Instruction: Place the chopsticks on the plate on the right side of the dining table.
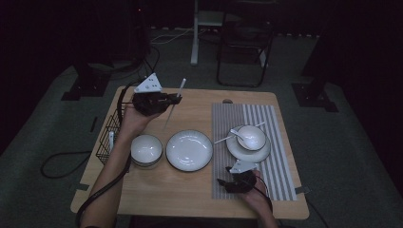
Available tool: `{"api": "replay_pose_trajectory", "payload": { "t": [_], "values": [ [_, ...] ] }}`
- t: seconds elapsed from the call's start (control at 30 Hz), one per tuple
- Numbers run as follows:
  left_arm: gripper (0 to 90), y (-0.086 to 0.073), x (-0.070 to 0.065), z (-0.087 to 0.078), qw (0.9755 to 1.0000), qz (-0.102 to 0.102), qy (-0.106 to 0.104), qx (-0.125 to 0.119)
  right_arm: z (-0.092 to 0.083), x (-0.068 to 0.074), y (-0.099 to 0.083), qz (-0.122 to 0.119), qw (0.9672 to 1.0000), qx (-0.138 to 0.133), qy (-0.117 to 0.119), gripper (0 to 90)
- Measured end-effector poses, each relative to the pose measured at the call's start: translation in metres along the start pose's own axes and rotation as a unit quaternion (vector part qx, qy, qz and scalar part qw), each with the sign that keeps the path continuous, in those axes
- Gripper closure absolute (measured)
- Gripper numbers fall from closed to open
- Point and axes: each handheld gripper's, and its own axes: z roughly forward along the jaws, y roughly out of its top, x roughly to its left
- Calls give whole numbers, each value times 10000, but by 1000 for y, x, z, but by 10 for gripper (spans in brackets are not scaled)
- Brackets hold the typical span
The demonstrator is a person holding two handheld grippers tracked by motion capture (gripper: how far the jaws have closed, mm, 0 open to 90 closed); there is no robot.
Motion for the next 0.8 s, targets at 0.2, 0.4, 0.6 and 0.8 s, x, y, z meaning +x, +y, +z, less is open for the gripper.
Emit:
{"api": "replay_pose_trajectory", "payload": {
  "t": [0.2,0.4,0.6,0.8],
  "values": [
    [847,1,-5,2,10000,7,-41,-30,0,0,0,7,10000,2,-20,363],
    [847,1,-9,7,9999,11,-122,-73,0,0,0,14,10000,0,-31,363],
    [846,-1,-13,13,9997,-11,-204,-98,0,0,0,16,10000,-4,-32,366],
    [846,-2,-17,16,9996,-30,-270,-128,-1,1,1,32,10000,26,-50,379]
  ]
}}
